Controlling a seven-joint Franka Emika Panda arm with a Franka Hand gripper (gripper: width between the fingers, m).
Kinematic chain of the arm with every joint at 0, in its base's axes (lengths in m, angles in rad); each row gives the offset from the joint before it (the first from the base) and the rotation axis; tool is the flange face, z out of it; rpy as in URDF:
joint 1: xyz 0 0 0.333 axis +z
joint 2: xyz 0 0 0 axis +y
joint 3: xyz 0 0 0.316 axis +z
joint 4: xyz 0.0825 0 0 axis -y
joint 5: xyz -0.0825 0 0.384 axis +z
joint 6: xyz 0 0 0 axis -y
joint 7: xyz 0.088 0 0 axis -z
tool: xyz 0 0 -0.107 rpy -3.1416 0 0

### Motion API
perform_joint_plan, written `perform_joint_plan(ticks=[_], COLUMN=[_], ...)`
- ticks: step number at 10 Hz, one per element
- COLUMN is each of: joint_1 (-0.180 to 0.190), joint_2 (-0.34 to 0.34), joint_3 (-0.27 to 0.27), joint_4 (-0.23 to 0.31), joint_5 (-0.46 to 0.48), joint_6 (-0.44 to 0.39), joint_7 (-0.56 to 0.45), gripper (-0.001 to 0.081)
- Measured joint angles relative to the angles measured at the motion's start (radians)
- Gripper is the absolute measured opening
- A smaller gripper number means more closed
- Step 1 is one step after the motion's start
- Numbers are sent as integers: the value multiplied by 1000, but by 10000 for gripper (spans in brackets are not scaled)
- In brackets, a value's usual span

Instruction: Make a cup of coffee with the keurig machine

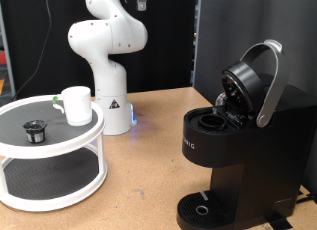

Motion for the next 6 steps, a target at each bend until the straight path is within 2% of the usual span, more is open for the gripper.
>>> perform_joint_plan(ticks=[2,4,6], joint_1=[0,-6,-23], joint_2=[2,8,26], joint_3=[-16,-77,-134], joint_4=[0,3,16], joint_5=[3,0,-59], joint_6=[7,15,0], joint_7=[-5,-34,-89], gripper=[808,808,808])
